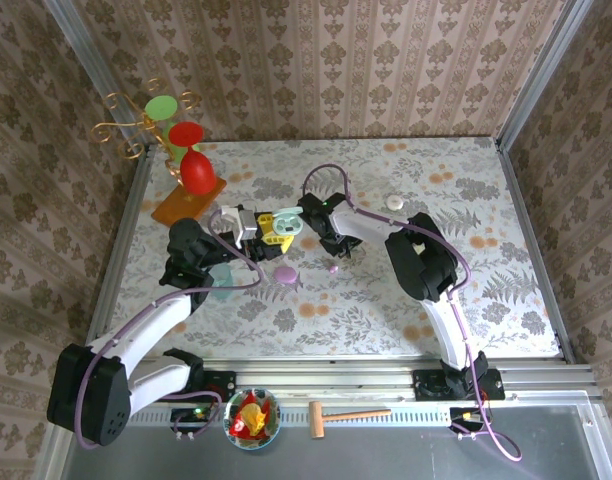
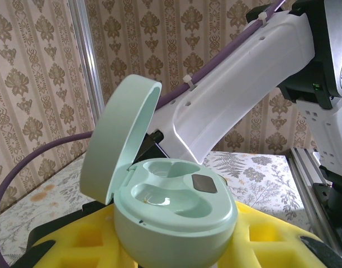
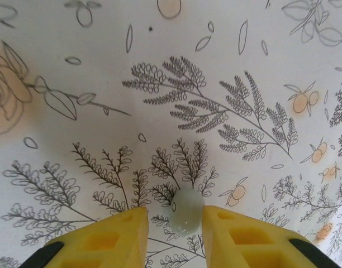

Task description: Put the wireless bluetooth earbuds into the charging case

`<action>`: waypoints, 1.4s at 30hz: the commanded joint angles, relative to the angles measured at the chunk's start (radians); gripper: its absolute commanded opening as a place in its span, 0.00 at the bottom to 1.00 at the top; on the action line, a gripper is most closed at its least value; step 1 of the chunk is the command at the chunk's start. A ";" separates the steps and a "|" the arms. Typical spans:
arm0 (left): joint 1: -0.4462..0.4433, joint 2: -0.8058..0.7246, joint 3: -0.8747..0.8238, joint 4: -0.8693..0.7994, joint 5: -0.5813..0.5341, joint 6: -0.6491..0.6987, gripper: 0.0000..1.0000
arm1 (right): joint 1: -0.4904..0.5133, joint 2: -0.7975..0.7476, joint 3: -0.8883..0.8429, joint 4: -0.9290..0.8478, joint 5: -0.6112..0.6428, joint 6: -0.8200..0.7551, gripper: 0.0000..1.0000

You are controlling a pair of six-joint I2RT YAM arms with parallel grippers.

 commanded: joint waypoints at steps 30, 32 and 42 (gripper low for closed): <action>0.006 0.002 0.014 0.039 0.001 0.008 0.31 | -0.096 -0.155 -0.101 0.085 -0.288 0.033 0.17; 0.005 0.002 0.017 0.038 0.001 0.005 0.31 | -0.123 -0.213 -0.136 0.129 -0.404 0.048 0.17; 0.005 -0.002 0.010 0.036 -0.003 0.000 0.31 | -0.284 -0.427 -0.350 0.369 -1.036 0.204 0.21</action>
